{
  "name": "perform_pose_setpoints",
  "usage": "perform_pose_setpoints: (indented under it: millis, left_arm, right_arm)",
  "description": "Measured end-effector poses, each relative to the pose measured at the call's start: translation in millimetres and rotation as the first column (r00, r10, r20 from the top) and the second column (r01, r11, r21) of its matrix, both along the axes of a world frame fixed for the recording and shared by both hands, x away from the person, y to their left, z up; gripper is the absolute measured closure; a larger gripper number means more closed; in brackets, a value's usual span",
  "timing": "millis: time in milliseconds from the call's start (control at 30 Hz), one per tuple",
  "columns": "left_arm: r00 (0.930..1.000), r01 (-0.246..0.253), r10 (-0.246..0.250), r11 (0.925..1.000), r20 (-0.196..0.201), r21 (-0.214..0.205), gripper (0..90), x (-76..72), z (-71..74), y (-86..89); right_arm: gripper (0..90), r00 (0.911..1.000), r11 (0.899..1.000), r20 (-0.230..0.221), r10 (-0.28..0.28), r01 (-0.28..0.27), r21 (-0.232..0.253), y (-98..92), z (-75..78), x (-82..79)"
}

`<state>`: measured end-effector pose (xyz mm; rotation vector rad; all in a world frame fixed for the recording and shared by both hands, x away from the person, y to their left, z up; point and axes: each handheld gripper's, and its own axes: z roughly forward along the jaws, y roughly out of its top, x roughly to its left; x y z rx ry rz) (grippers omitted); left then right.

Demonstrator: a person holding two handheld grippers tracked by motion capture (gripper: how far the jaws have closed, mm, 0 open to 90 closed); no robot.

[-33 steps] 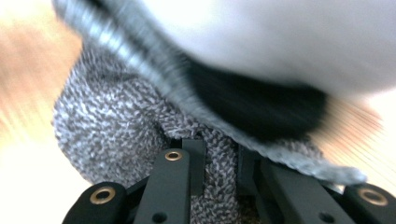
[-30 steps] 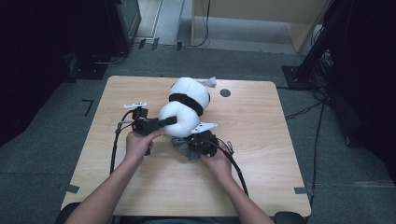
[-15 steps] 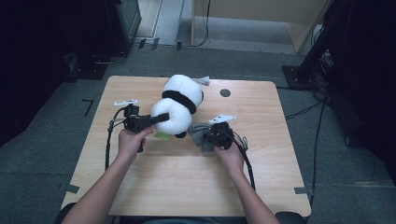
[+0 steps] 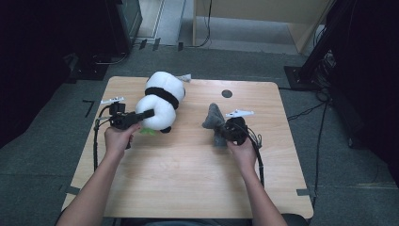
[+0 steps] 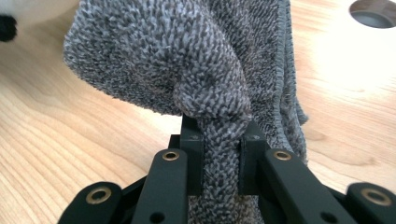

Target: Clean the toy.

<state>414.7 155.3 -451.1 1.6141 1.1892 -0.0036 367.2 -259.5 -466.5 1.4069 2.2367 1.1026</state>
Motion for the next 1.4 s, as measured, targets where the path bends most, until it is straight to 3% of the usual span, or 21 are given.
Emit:
perform_pose_setpoints:
  millis: [200, 333, 433, 533, 633, 800, 1067, 1233, 1400]
  left_arm:
    - [0.9985, -0.037, 0.038, 0.9982, -0.039, 0.048, 46.3, 8.6, -8.3, 22.8]
    - [0.997, -0.048, 0.051, 0.9977, -0.058, 0.048, 46.1, 11.9, -17.8, 29.2]
    - [0.9972, -0.057, 0.059, 0.997, -0.045, 0.053, 45.3, 13.0, -23.9, 30.2]
    - [0.9985, -0.053, 0.054, 0.9923, -0.009, 0.112, 42.9, 13.4, -28.4, 29.8]
    - [0.9979, -0.059, 0.061, 0.9943, -0.022, 0.089, 41.0, 15.4, -30.4, 32.8]
    - [0.9981, -0.059, 0.06, 0.9937, -0.013, 0.096, 28.8, 17.3, -33.3, 34.8]
    - [0.9989, -0.044, 0.042, 0.9906, 0.02, 0.13, 15.2, 19.1, -31.5, 37.3]
    - [0.9979, -0.055, 0.048, 0.9827, 0.043, 0.177, 10.7, 19.5, -25.7, 40.4]
    - [0.9923, -0.109, 0.092, 0.9665, 0.083, 0.232, 6.8, 15.9, -17.6, 41.8]
  right_arm:
    - [77.3, 0.9994, 0.999, 0.001, -0.036, 0.036, 0.012, -15.5, 1.2, 5.4]
    - [76.2, 0.9982, 0.998, -0.007, -0.059, 0.059, 0.013, -20.6, -5.8, 10.7]
    - [75.0, 0.9983, 0.998, -0.01, -0.058, 0.057, -0.015, -16.8, -13.9, 15.2]
    - [71.6, 0.9977, 0.997, -0.013, -0.066, 0.066, -0.031, -15.3, -22.3, 21.2]
    - [67.1, 0.9967, 0.997, -0.032, -0.075, 0.074, -0.03, -17.4, -29.2, 26.8]
    - [54.6, 0.9977, 0.998, -0.044, -0.052, 0.051, -0.02, -18.5, -40.7, 31.8]
    - [43.9, 0.9959, 0.997, -0.051, -0.075, 0.075, 0.004, -18.8, -38.1, 32.0]
    - [32.9, 0.997, 0.997, -0.035, -0.069, 0.07, 0.033, -20.8, -33.3, 31.2]
    - [30.6, 0.9974, 0.997, -0.041, -0.059, 0.061, 0.056, -23.1, -25.7, 30.0]
